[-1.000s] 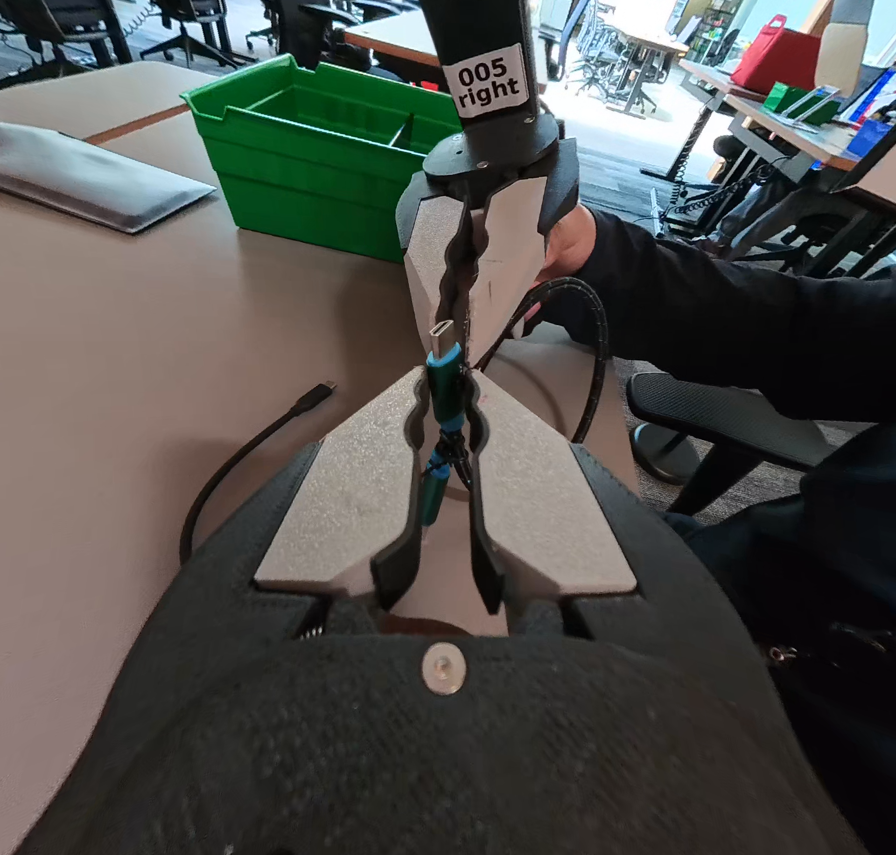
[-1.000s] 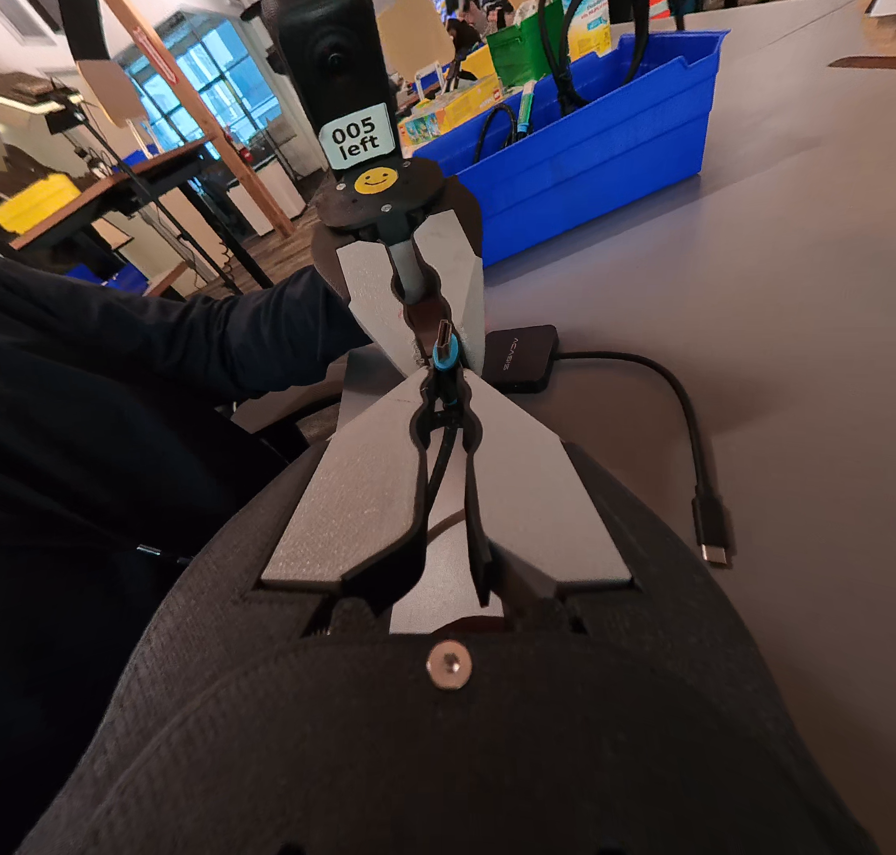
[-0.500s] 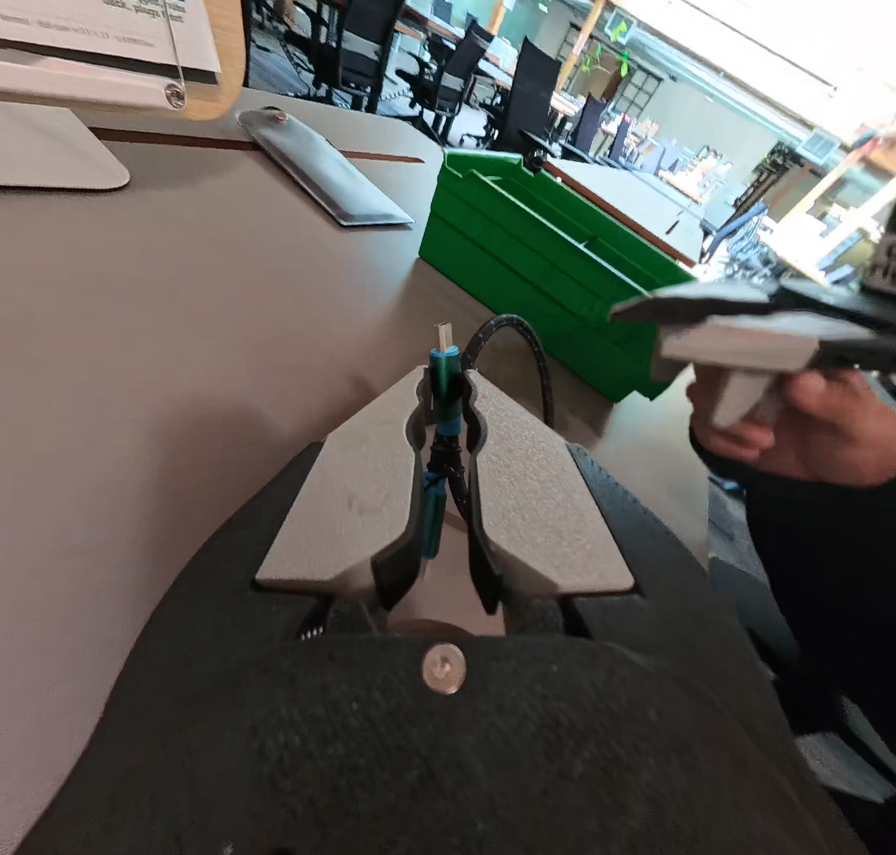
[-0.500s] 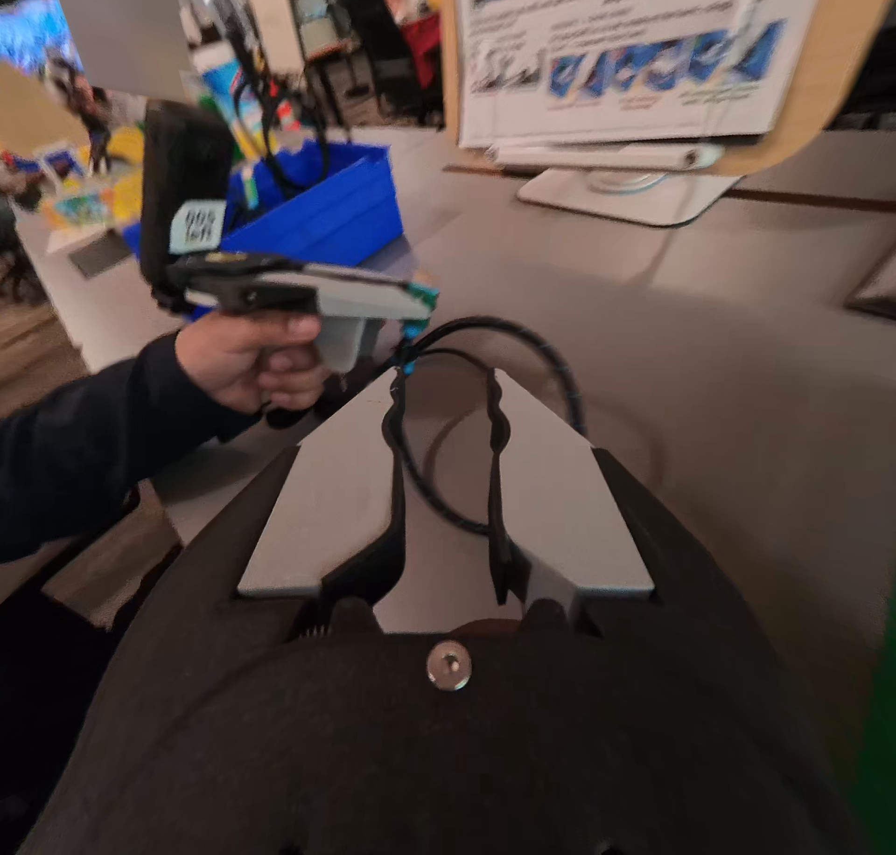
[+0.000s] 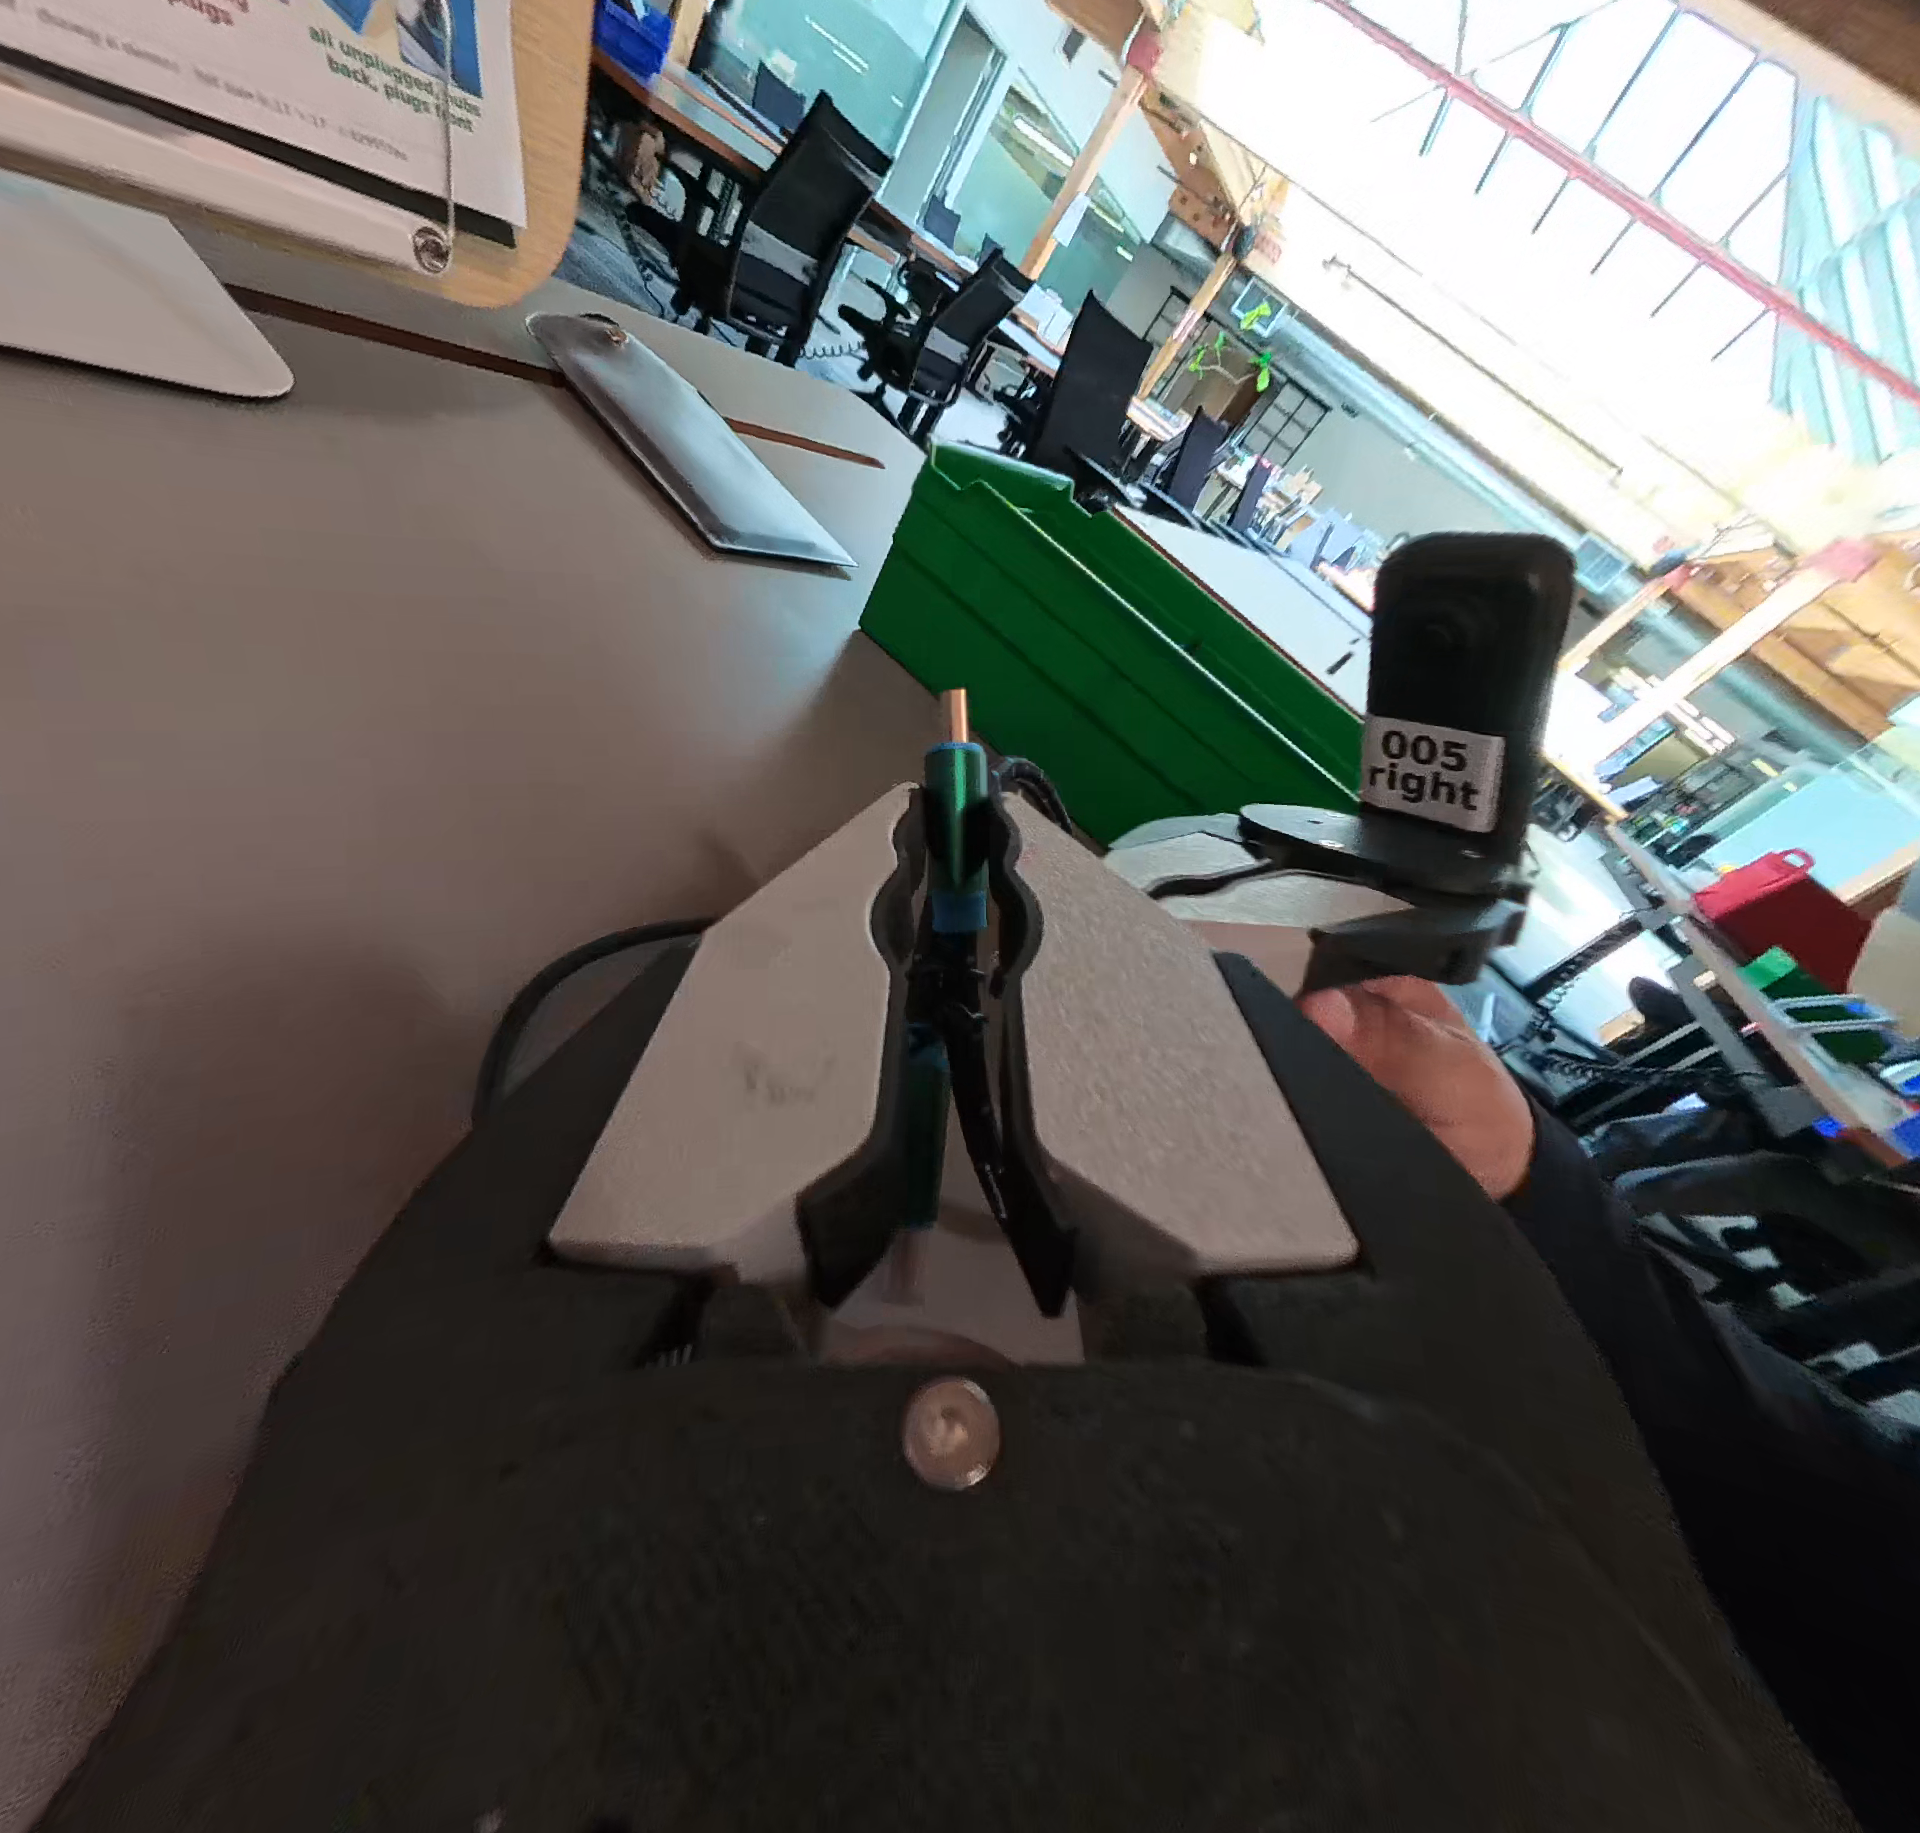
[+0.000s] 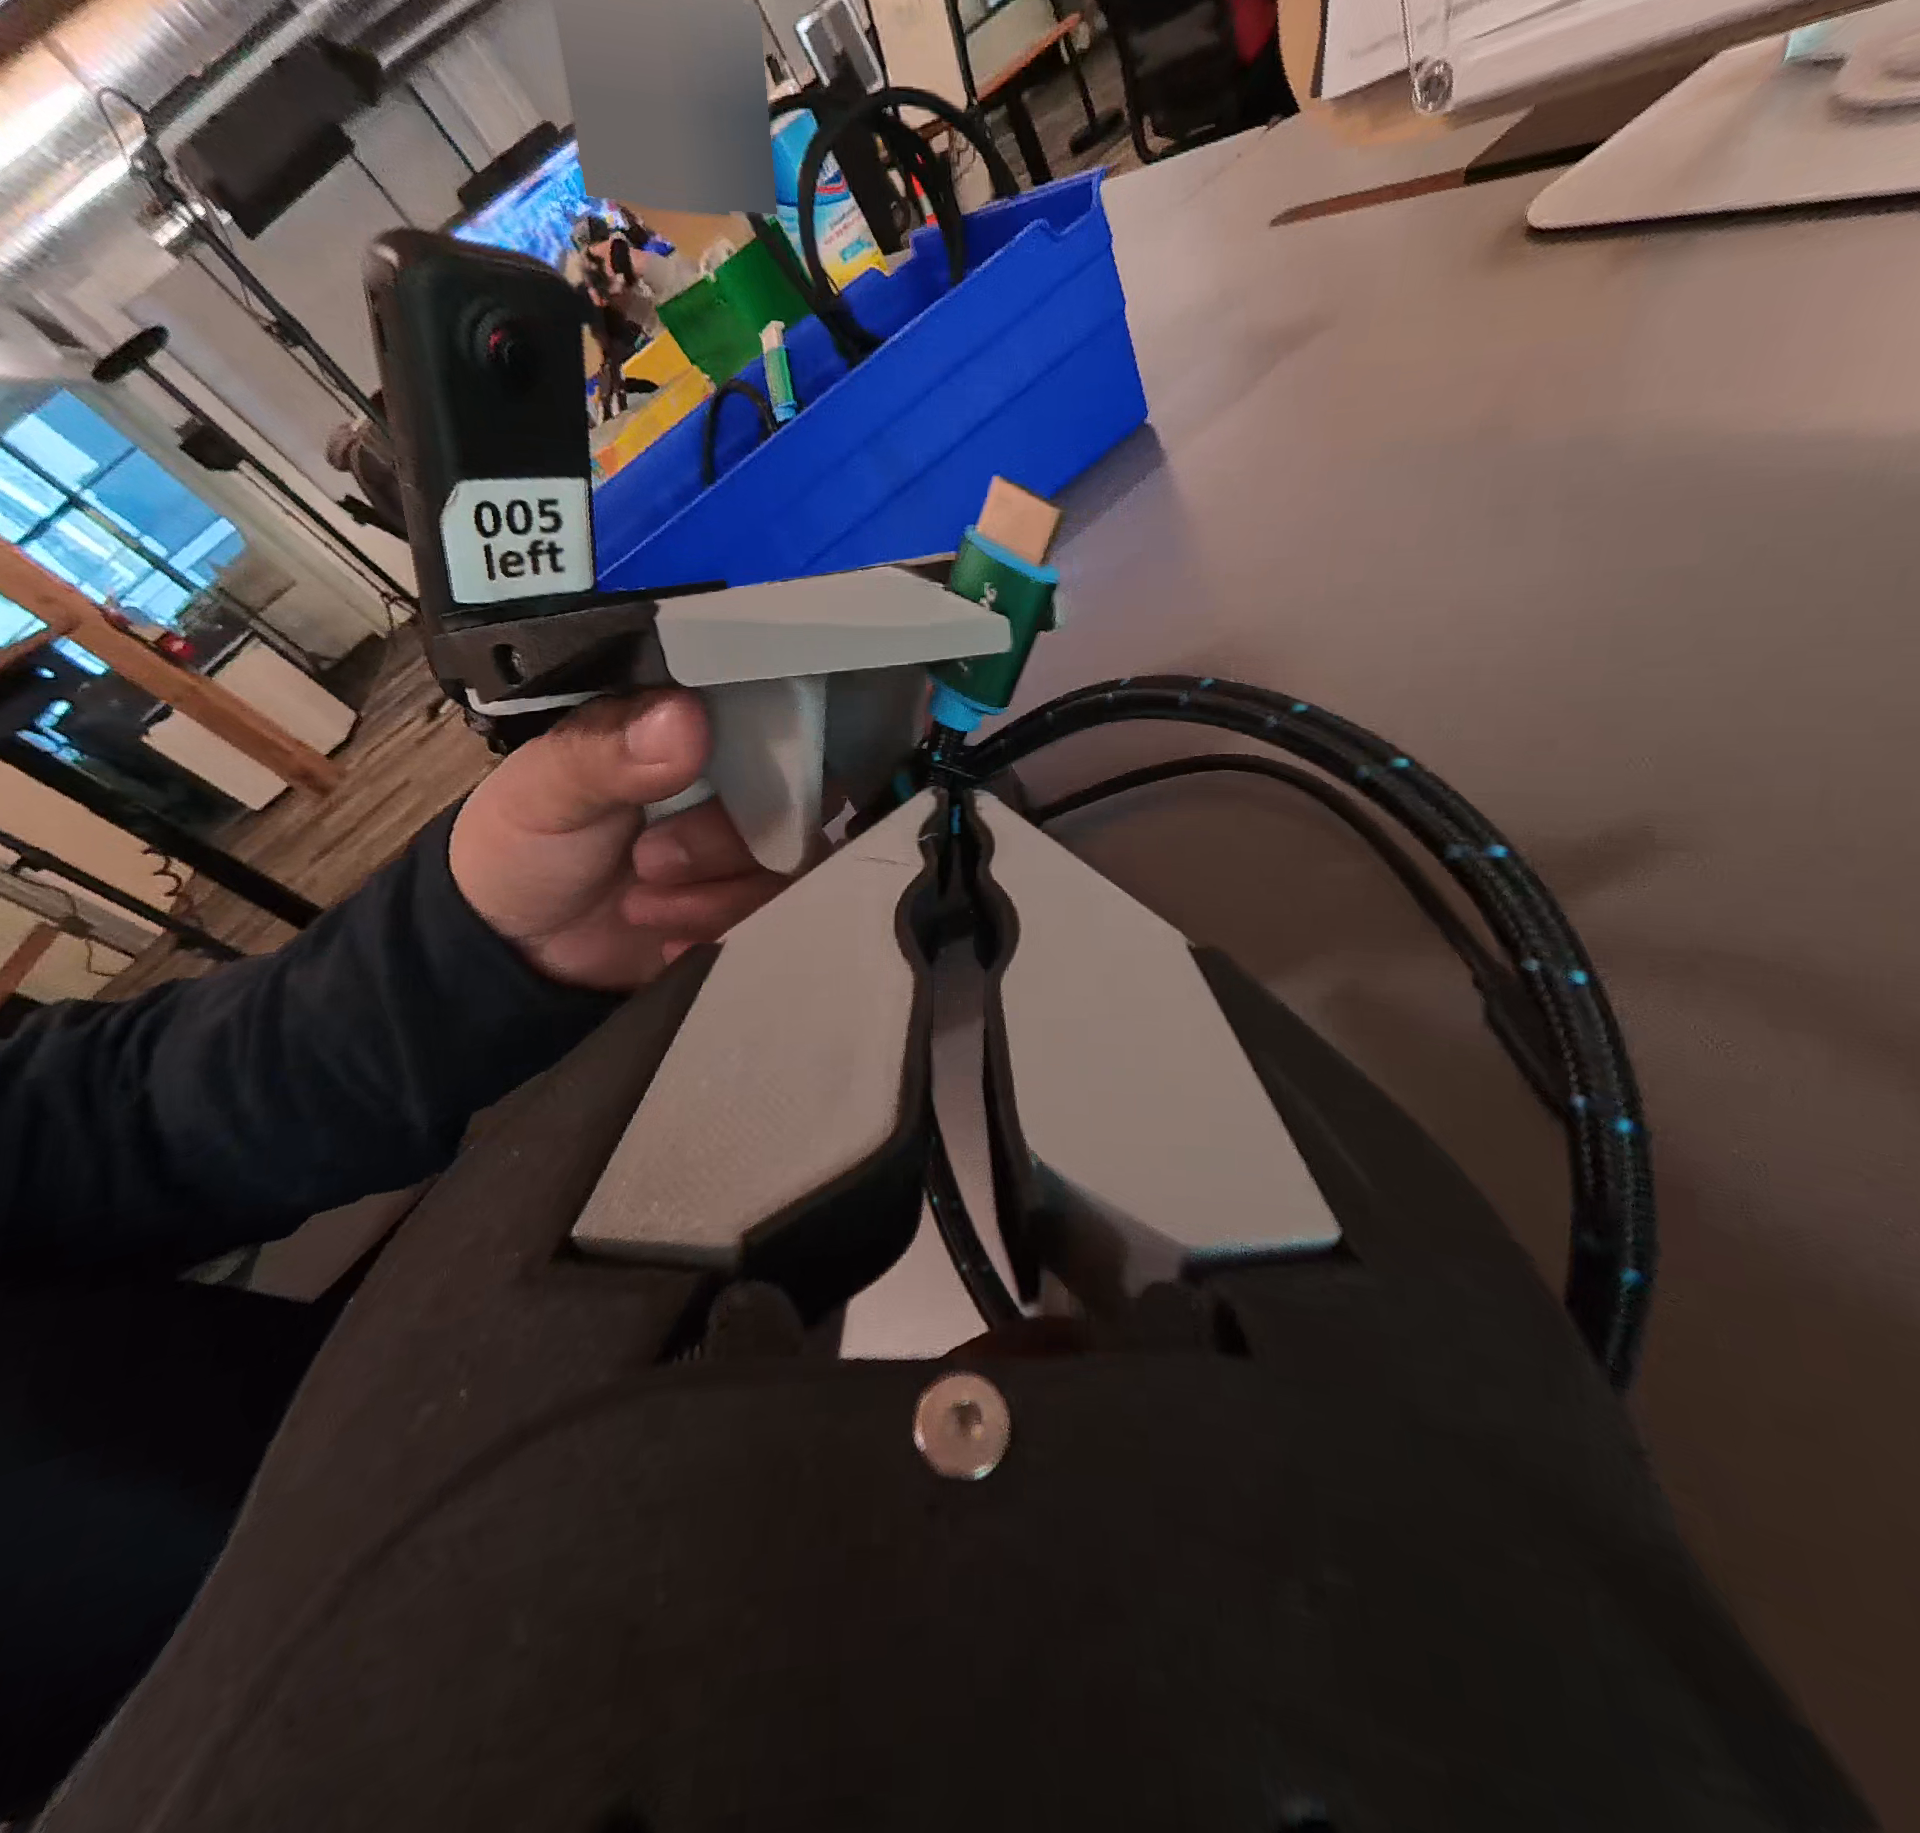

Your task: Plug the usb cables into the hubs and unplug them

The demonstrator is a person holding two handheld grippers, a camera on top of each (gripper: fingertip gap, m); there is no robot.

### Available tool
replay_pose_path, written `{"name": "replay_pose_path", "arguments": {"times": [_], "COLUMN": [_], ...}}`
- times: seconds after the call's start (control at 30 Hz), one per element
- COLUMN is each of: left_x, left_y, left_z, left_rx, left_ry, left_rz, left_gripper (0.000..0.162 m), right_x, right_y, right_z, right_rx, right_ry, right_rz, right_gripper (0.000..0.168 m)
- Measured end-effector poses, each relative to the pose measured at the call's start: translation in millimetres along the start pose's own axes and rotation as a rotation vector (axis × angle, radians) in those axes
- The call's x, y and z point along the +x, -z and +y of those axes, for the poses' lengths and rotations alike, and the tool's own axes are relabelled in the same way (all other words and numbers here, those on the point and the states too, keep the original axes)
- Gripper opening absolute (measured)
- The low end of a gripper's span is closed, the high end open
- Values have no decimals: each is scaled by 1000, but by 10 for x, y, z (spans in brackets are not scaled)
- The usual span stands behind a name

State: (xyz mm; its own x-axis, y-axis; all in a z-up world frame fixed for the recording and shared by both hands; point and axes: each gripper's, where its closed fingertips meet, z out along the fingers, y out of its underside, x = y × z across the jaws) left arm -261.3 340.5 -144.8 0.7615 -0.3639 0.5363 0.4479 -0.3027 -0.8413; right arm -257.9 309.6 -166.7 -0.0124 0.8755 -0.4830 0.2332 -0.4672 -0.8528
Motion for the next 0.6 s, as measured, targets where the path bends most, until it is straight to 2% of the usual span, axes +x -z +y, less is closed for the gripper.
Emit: {"name": "replay_pose_path", "arguments": {"times": [0.07,0.13,0.23,0.3,0.4,0.53,0.6], "left_x": [-5,1,15,14,43,28,-18], "left_y": [6,-10,-33,-30,-12,-8,-19], "left_z": [25,53,81,60,39,56,44], "left_rx": [-1,-6,-14,1,18,31,54], "left_ry": [15,11,34,42,62,37,35], "left_rz": [7,12,23,26,43,16,-19], "left_gripper": [9,10,9,9,10,10,10], "right_x": [-12,-61,14,22,58,23,40], "right_y": [-23,-43,-60,-68,-88,-132,-167], "right_z": [21,55,98,76,65,82,71], "right_rx": [-15,-26,-45,-35,-17,-2,9], "right_ry": [-36,-36,-18,-56,-92,-115,-109], "right_rz": [-27,-50,0,-22,-20,-39,-15], "right_gripper": [23,19,10,10,28,16,15]}}
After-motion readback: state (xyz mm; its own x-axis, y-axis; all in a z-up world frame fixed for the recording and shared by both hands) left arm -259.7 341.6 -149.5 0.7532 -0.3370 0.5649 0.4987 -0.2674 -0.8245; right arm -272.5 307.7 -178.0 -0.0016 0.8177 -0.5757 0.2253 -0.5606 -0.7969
